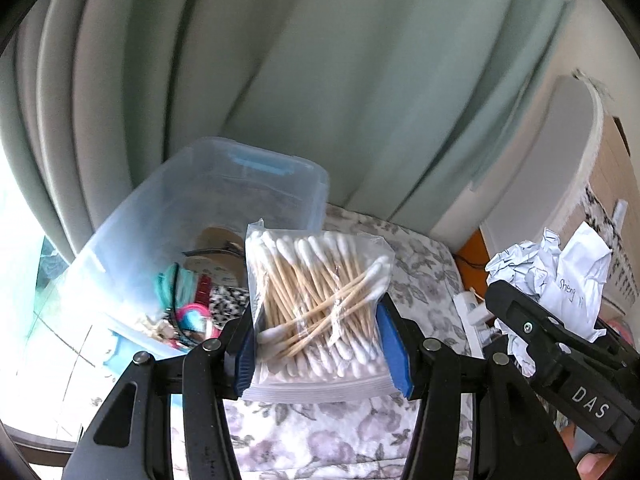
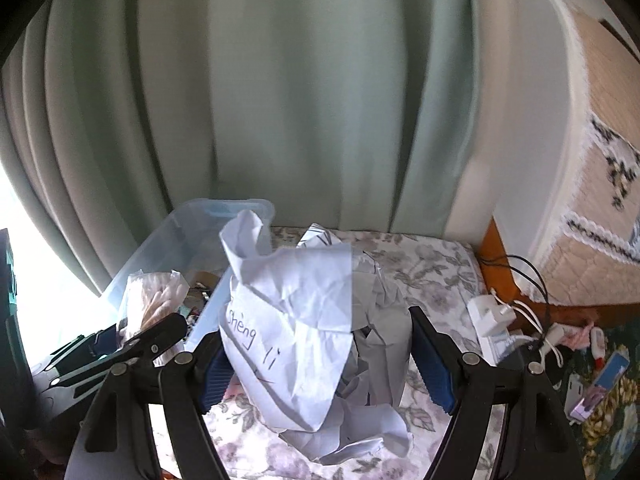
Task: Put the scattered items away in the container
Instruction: 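Carry the cotton swab bag and crumpled paper over the clear box with both grippers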
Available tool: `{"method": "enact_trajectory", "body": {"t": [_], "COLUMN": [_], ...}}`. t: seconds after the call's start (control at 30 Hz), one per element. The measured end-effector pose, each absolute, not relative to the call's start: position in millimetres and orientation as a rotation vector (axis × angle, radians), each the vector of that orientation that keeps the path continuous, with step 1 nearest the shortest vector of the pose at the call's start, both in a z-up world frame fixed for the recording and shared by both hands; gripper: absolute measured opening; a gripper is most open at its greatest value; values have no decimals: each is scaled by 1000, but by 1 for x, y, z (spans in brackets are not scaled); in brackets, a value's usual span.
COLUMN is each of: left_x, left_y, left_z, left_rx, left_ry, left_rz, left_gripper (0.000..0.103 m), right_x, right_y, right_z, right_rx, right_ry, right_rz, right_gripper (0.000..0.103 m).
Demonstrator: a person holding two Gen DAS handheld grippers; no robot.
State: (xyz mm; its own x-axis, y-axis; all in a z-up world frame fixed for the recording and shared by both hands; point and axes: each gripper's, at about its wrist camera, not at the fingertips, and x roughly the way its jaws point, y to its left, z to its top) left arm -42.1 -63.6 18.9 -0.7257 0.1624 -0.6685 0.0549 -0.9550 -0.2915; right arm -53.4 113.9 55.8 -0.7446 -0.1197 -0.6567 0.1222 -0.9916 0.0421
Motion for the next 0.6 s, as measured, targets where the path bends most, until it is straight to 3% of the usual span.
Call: {"method": "enact_trajectory", "body": {"t": [0.6], "left_x": [-51], "left_y": [-142], "left_z": [-1], "left_rx": [-1187], "left_ry": [-647], "left_rz": [2894], "left_gripper": [55], "right_x": [-78], "right_y": [42], "right_z": [43], "right_rx": [1083], "right_ry": [148], "right_rz": [-2698], "right_gripper": [80]}}
